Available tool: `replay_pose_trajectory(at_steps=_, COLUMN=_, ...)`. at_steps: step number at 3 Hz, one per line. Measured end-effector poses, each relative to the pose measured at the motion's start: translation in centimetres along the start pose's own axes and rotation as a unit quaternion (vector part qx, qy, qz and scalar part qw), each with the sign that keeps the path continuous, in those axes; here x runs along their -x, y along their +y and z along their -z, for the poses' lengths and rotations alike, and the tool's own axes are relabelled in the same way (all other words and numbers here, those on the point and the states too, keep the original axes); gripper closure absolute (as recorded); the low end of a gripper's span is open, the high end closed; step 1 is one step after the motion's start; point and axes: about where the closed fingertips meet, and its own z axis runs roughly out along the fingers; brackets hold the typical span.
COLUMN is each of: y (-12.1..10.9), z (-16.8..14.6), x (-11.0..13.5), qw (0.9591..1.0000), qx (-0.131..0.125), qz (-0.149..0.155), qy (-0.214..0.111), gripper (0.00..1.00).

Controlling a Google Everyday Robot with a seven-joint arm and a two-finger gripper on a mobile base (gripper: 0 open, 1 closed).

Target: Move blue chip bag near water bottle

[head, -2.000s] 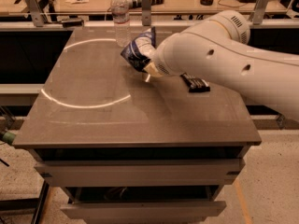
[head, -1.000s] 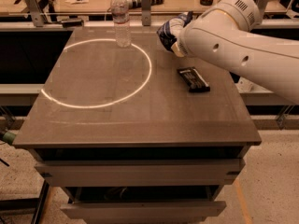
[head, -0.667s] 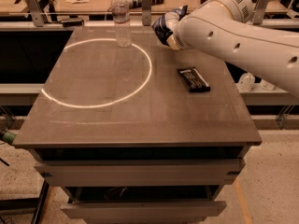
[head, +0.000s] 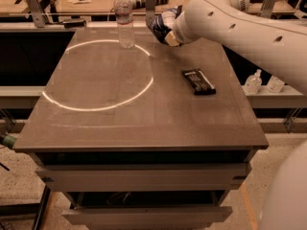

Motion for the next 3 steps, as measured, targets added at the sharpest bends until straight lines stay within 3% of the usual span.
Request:
replay_pose_trajectory(at_steps=2, y=-0.3, z=-4.4, x=-1.3, qw=0.9984, qx=0.053, qz=0.004, qy=0.021, gripper=1.0)
replay_pose_trajectory(at_steps=3, y=0.7, z=-6.0, x=-0.1, qw=0.9959, qx=0.09, qz=0.003, qy=-0.004, gripper=1.0)
